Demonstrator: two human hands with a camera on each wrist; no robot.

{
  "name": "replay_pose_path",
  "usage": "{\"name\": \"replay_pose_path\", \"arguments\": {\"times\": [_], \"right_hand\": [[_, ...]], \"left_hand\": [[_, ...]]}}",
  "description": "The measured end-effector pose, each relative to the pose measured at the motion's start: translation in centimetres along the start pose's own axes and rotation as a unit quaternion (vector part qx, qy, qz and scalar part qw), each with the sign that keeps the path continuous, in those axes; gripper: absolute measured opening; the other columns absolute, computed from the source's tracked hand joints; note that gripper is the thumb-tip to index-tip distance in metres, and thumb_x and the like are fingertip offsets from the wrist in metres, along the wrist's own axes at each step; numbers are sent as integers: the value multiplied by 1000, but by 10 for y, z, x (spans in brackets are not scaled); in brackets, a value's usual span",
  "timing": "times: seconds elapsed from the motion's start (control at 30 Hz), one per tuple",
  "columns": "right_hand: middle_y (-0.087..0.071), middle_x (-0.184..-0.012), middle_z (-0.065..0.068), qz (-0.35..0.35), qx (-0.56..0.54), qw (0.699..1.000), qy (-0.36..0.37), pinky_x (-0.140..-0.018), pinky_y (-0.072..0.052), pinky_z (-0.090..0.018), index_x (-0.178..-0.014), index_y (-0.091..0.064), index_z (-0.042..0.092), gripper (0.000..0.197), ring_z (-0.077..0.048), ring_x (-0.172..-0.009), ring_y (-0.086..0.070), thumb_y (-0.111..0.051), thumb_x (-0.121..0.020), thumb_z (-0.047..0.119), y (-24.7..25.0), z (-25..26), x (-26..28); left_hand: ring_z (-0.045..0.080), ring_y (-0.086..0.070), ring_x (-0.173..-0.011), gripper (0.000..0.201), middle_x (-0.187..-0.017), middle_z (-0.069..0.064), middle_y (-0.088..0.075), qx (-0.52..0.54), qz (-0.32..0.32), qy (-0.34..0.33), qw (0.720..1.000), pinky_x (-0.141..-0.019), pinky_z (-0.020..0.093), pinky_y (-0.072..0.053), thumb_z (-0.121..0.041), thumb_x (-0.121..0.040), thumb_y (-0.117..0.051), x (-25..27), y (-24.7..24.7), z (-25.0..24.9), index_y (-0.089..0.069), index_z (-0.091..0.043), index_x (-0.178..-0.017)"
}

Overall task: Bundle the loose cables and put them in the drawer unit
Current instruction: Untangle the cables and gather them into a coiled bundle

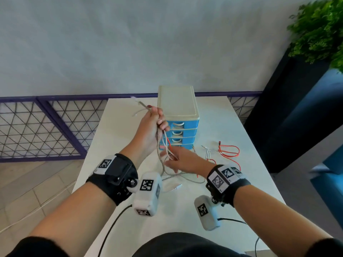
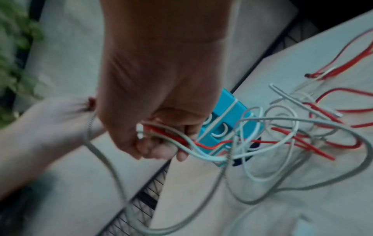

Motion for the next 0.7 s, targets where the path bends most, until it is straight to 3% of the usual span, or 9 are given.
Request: {"name": "replay_pose_path", "arguments": {"times": [0.07, 0.13, 0.27, 0.33, 0.4, 0.47, 0.57, 0.6, 0.7], "right_hand": [[-55, -67, 6, 13, 113, 993, -19, -61, -48, -22, -101, -68, 13, 17, -9, -62, -56, -56, -90, 13, -4, -18, 2], [-59, -71, 3, 12, 97, 994, -48, -65, -47, -23, -94, -70, 11, 17, -15, -67, -58, -54, -89, 12, -2, -31, 3], [-63, -87, 3, 20, -4, 999, -37, -74, -46, -14, -108, -66, 4, 21, -9, -79, -60, -60, -88, 5, 4, -16, -2], [-64, -105, 1, 34, -41, 998, -20, -89, -45, -19, -117, -60, 10, 33, -10, -97, -61, -68, -85, 16, 2, -2, -10], [-65, -115, -1, 23, -37, 999, -15, -95, -44, -29, -119, -56, 13, 47, -14, -106, -61, -73, -79, 31, -3, 8, -21], [-69, -108, -6, -11, 1, 1000, -3, -87, -49, -32, -112, -57, 12, 42, -15, -97, -65, -72, -78, 33, -7, 14, -28], [-71, -81, -6, -35, 12, 999, 23, -64, -44, -15, -91, -58, 12, 4, 0, -63, -61, -54, -91, 12, -7, 15, -31], [-70, -75, -3, -35, 34, 998, 25, -61, -42, -13, -88, -59, 15, 13, 0, -59, -58, -49, -95, 11, -4, 14, -32], [-63, -68, 7, -1, 121, 993, 5, -65, -43, -20, -87, -64, 19, 20, -11, -70, -57, -47, -95, 14, 2, -2, -32]], "left_hand": [[5, -30, -38, 37, -47, -10, -34, 30, -36, 0, 999, -42, 17, -32, -37, -101, -29, -4, 12, -6, -42, -18, -73], [4, -29, -36, 37, -46, -11, -35, 39, -67, -10, 997, -39, 17, -29, -36, -102, -30, -7, 24, -8, -42, -18, -73], [5, -29, -35, 37, -44, -11, -36, 33, -97, -31, 994, -38, 17, -29, -36, -102, -27, -7, 35, 0, -42, -17, -73], [5, -30, -35, 37, -44, -11, -36, 39, -114, -32, 992, -39, 17, -30, -36, -102, -27, -6, 32, 5, -42, -18, -74], [4, -32, -36, 37, -46, -11, -37, 23, -129, -46, 990, -40, 17, -30, -35, -102, -28, -4, 27, 9, -42, -18, -73], [5, -34, -38, 36, -49, -10, -38, -16, -139, -64, 988, -45, 20, -32, -34, -103, -29, -3, 21, 11, -43, -19, -72], [6, -30, -40, 37, -47, -11, -36, 14, -115, -66, 991, -49, 23, -29, -35, -102, -29, -2, 12, 7, -43, -18, -73], [6, -28, -39, 37, -47, -11, -35, 19, -110, -59, 992, -46, 21, -27, -36, -102, -29, -1, 11, 3, -42, -18, -73], [5, -24, -37, 36, -47, -11, -34, 0, -125, -52, 991, -38, 18, -22, -37, -102, -28, -4, 19, -15, -43, -20, -74]]}}
Point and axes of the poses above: each hand's wrist, its own x-axis away from the middle knuckle, its own y-axis out of the back of the hand, z = x × y, the point moved 3 cm from there along -x, towards the middle knuckle
